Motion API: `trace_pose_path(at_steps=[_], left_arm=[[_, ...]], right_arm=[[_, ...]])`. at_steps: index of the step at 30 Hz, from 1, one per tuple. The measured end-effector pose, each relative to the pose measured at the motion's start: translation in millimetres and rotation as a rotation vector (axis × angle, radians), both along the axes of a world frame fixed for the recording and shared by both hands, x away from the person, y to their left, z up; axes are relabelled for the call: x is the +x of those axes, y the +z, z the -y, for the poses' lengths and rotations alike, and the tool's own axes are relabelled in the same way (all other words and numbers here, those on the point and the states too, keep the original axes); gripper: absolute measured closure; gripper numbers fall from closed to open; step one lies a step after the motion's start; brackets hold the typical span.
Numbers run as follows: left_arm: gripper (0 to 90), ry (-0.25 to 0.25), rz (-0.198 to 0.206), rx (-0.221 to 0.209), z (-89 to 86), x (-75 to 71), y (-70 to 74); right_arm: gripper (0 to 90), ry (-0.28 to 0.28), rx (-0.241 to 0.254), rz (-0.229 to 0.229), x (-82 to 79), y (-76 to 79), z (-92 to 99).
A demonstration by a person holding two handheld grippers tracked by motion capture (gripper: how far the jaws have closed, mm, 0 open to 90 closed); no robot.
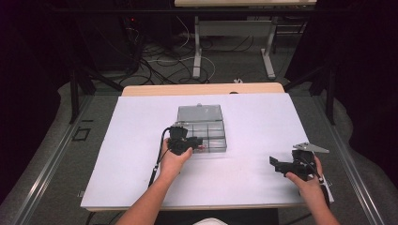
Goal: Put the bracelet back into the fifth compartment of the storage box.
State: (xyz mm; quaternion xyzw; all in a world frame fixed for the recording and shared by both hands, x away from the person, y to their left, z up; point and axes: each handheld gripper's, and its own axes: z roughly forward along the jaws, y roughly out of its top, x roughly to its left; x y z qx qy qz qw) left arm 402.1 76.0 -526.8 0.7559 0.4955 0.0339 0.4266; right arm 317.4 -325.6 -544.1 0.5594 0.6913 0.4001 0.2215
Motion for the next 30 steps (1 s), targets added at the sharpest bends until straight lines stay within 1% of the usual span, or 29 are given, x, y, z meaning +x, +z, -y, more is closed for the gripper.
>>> trace_pose_path(at_steps=[1,4,6,8,11,14,18,19,20,21,23,25,26,27,28,30], left_arm=[[65.6,0.003,0.0,-0.005,-0.4,0.0,0.1],[63.1,0.005,0.0,-0.013,-2.0,-0.2,1.3],[61.5,0.007,0.005,-0.015,-2.9,-0.6,2.4],[60.2,0.01,0.007,-0.019,-3.3,-1.1,3.4],[57.5,0.013,0.018,-0.015,-4.4,-2.6,5.3],[53.4,0.014,0.027,0.003,-6.4,-4.6,7.8],[47.8,0.016,0.054,0.007,-9.5,-7.8,11.3],[46.5,0.013,0.061,0.016,-10.7,-8.5,12.4],[45.4,0.017,0.071,0.01,-11.4,-9.1,13.3],[45.0,0.013,0.078,0.017,-12.9,-9.8,14.4],[43.9,0.02,0.085,0.013,-15.0,-11.3,16.5],[42.8,0.023,0.091,0.01,-17.3,-12.5,18.3],[41.7,0.024,0.097,0.009,-18.6,-12.9,19.1],[40.5,0.022,0.102,0.011,-19.9,-13.5,19.9],[39.5,0.024,0.103,0.013,-20.7,-14.0,21.0],[37.4,0.025,0.112,0.012,-22.3,-15.2,22.9]], right_arm=[[0.0,0.01,0.0,-0.007,-0.4,0.6,0.7],[0.0,0.012,-0.002,-0.007,-0.3,0.4,1.4],[0.0,-0.002,-0.001,-0.006,-0.5,0.0,0.7],[0.0,0.007,0.0,-0.007,-0.9,0.8,1.6],[0.0,0.008,-0.006,-0.003,-0.9,1.0,2.0],[0.0,0.0,-0.002,-0.008,-1.4,1.5,-0.2],[0.0,0.005,-0.005,-0.003,-2.3,2.4,-0.6],[0.0,0.005,-0.003,-0.002,-2.2,2.6,-0.6],[0.0,0.007,-0.004,-0.002,-2.2,2.7,-0.7],[0.0,0.005,-0.001,-0.006,-2.3,2.8,-1.4],[0.0,0.013,-0.01,-0.001,-2.1,2.6,-1.0],[0.0,0.003,-0.013,0.01,-1.6,2.2,-2.0],[0.0,0.009,-0.009,0.002,-1.9,2.8,-1.6],[0.0,0.006,-0.012,0.01,-1.7,2.5,-1.6],[0.0,0.012,-0.01,0.003,-2.0,3.0,-1.1],[0.0,0.004,-0.01,0.009,-1.9,2.8,-1.8]])
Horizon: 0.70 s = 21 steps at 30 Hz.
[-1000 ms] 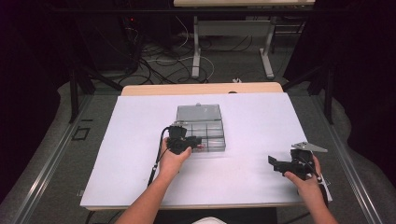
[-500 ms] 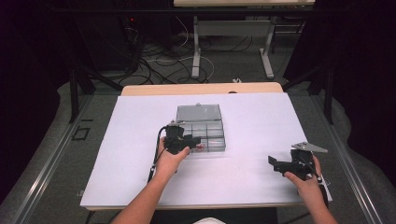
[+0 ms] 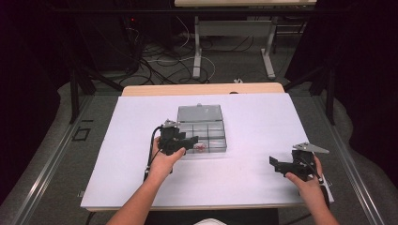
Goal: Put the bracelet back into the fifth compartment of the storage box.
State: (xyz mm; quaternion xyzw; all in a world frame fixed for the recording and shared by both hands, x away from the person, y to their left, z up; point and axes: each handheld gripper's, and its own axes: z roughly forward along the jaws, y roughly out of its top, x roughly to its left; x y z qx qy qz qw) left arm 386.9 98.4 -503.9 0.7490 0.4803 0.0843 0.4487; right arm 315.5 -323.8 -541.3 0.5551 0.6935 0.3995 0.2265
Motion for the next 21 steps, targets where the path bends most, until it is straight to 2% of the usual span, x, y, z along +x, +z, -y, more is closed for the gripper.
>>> trace_pose_path(at_steps=[13,21], left_arm=[[29.9,-0.03,0.044,0.007,-16.4,-9.4,14.6],[26.3,-0.029,0.03,-0.007,-29.0,-18.0,20.1]], right_arm=[[0.0,0.003,-0.003,0.001,0.1,-0.3,0.1],[0.0,-0.001,0.001,-0.004,0.0,-0.4,-1.1]])
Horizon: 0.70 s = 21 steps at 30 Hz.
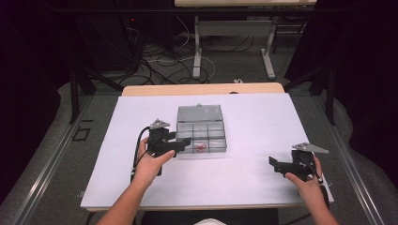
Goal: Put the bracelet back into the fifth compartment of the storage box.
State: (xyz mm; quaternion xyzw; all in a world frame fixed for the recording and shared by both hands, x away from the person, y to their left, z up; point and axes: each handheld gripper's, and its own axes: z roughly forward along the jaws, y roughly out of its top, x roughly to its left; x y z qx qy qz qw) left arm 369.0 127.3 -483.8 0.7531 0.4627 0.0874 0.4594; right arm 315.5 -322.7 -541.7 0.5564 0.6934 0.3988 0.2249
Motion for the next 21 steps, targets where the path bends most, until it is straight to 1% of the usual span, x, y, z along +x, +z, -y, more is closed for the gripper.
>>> trace_pose_path(at_steps=[1,2,3,4,6,8,9,10,11,14,16,17,19,21], left_arm=[[24.6,0.0,-0.001,-0.001,-1.5,-1.2,0.6],[23.0,-0.005,0.003,0.002,-3.4,-2.1,1.2],[21.6,0.002,0.0,-0.006,-4.4,-3.5,1.6],[19.9,-0.01,-0.007,-0.001,-7.2,-4.3,2.9],[16.2,-0.005,-0.005,-0.004,-10.0,-6.4,3.9],[15.9,0.003,0.005,-0.001,-13.5,-8.4,4.9],[15.3,0.002,0.005,0.007,-15.8,-9.2,5.8],[13.7,0.01,0.014,0.005,-17.1,-9.9,5.8],[10.9,0.012,0.021,0.014,-19.4,-10.3,6.1],[5.1,0.02,0.024,0.017,-24.9,-12.2,6.2],[1.6,0.026,0.04,0.024,-28.8,-13.0,5.3],[0.9,0.025,0.043,0.025,-30.9,-13.6,4.7],[0.4,0.032,0.055,0.044,-36.3,-14.5,3.3],[0.5,0.043,0.053,0.043,-40.7,-15.3,1.7]], right_arm=[[0.0,0.005,-0.001,-0.001,0.0,0.2,0.3],[0.0,-0.001,-0.001,0.004,0.1,-0.1,-0.1],[0.0,0.004,0.003,-0.006,-0.4,0.5,0.0],[0.0,0.006,0.004,-0.007,-0.4,0.5,0.0],[0.0,0.002,0.006,-0.01,-0.6,0.6,-0.4],[0.0,0.003,0.006,-0.008,-0.5,0.6,-0.5],[0.0,0.002,0.006,-0.007,-0.5,0.7,-0.5],[0.0,0.002,0.005,-0.007,-0.5,0.7,-0.5],[0.0,0.002,0.006,-0.007,-0.5,0.6,-0.5],[0.0,0.003,0.006,-0.007,-0.5,0.6,-0.3],[0.0,0.003,0.006,-0.007,-0.6,0.6,-0.2],[0.0,0.003,0.006,-0.006,-0.6,0.7,-0.2],[0.0,0.005,0.003,-0.004,-0.4,0.5,0.4],[0.0,0.003,0.002,-0.004,-0.4,0.4,0.3]])
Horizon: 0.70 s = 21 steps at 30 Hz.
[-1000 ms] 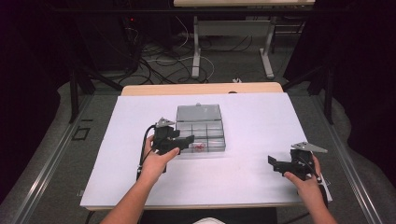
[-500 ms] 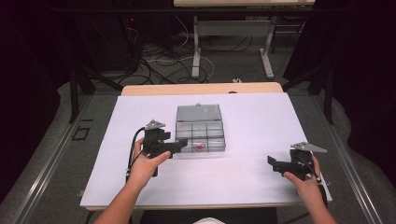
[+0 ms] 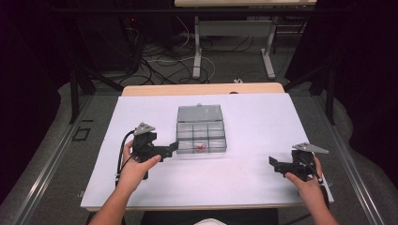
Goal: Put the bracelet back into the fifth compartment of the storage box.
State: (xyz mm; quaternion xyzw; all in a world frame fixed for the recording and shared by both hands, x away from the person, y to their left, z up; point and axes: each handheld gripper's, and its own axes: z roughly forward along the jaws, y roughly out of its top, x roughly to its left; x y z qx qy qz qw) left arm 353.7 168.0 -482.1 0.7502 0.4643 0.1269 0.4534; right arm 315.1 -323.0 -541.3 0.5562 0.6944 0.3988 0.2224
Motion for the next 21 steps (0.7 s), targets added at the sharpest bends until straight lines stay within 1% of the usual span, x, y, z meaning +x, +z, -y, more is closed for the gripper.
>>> trace_pose_path(at_steps=[1,2,6,7,10,12,13,17,18,19,21], left_arm=[[0.4,0.003,-0.002,-0.011,-3.6,-0.7,-1.5],[0.5,0.006,-0.001,-0.01,-7.2,-1.2,-2.7],[0.5,0.022,-0.006,-0.033,-20.7,-3.1,-7.3],[0.5,0.03,-0.008,-0.036,-24.0,-3.5,-8.6],[0.7,0.067,-0.018,-0.043,-34.1,-4.4,-12.5],[0.9,0.083,-0.026,-0.05,-41.4,-4.6,-15.4],[1.1,0.1,-0.031,-0.062,-44.8,-5.1,-17.6],[1.5,0.14,-0.029,-0.061,-55.5,-6.4,-24.5],[1.6,0.15,-0.029,-0.062,-58.0,-6.7,-26.3],[1.6,0.154,-0.029,-0.057,-60.8,-6.8,-27.7],[1.6,0.164,-0.028,-0.06,-65.3,-6.8,-30.9]], right_arm=[[0.0,0.002,0.0,0.0,0.0,0.1,0.0],[0.0,0.001,0.0,0.0,-0.2,0.2,-0.1],[0.0,-0.001,0.004,-0.001,-0.4,0.2,-0.2],[0.0,-0.009,-0.001,0.006,0.1,-0.4,-0.4],[0.0,-0.002,0.002,-0.005,-0.2,-0.1,-0.2],[0.0,-0.001,0.001,-0.004,0.0,-0.1,-0.3],[0.0,-0.001,0.002,-0.004,0.0,-0.1,-0.3],[0.0,0.001,0.001,-0.005,0.0,-0.4,0.3],[0.0,-0.007,0.0,0.001,0.2,-0.8,-0.1],[0.0,-0.006,0.0,0.0,0.1,-0.8,-0.1],[0.0,0.001,0.001,-0.005,-0.1,-0.5,0.2]])
